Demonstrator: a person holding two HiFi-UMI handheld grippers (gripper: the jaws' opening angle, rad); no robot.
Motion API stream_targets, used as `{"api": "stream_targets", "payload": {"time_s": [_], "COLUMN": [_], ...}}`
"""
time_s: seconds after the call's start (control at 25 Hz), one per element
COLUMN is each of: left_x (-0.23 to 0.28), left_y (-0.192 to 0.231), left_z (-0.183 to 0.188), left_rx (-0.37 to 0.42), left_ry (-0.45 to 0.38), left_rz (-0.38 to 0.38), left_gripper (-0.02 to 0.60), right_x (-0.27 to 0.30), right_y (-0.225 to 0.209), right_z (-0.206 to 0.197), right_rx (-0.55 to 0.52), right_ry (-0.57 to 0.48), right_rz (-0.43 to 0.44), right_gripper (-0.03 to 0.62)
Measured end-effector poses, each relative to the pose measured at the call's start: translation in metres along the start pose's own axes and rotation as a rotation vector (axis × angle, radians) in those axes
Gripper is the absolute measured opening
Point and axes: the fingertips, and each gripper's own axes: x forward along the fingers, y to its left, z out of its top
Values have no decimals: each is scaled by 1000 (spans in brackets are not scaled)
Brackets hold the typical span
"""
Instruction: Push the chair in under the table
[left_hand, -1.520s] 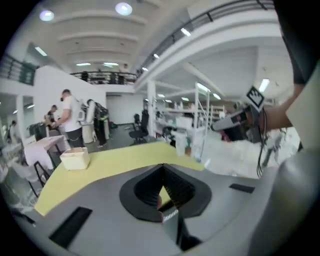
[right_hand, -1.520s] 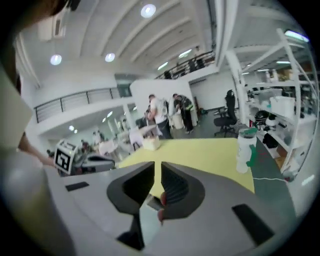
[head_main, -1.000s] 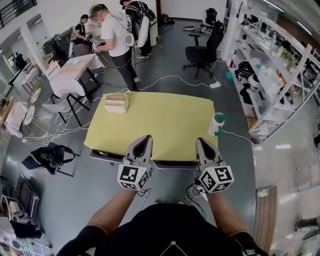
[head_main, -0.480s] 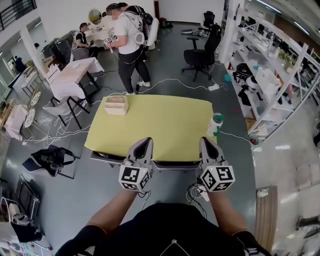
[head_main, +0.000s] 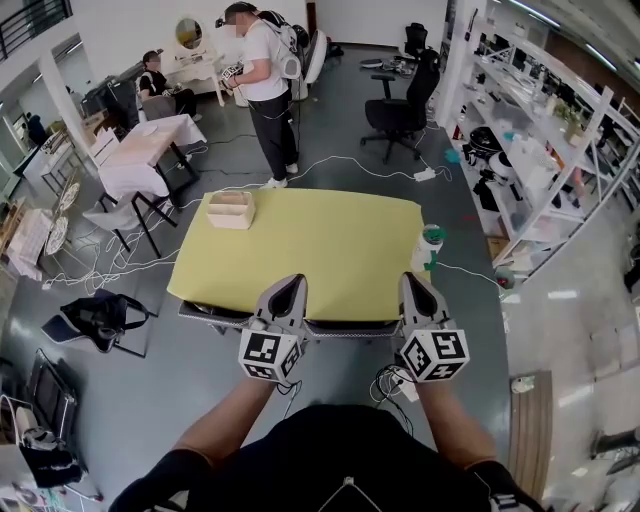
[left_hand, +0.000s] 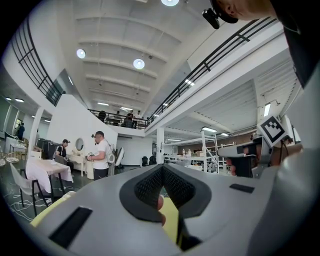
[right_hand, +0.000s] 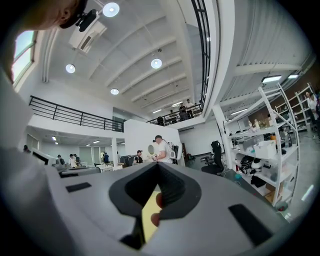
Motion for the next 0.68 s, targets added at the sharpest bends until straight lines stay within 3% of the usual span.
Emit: {"api": "stream_targets", "payload": {"time_s": [0.68], "left_x": [-1], "left_y": [2], "left_z": [-3], "left_rx": [-14], "left_ry": [-18], "left_rz": [21], "left_gripper": [9], "right_x": [1], "right_y": [-2], "right_z": [3], "right_rx": [-39], "right_ry": [-25], "right_rz": [3], "right_gripper": [14]}}
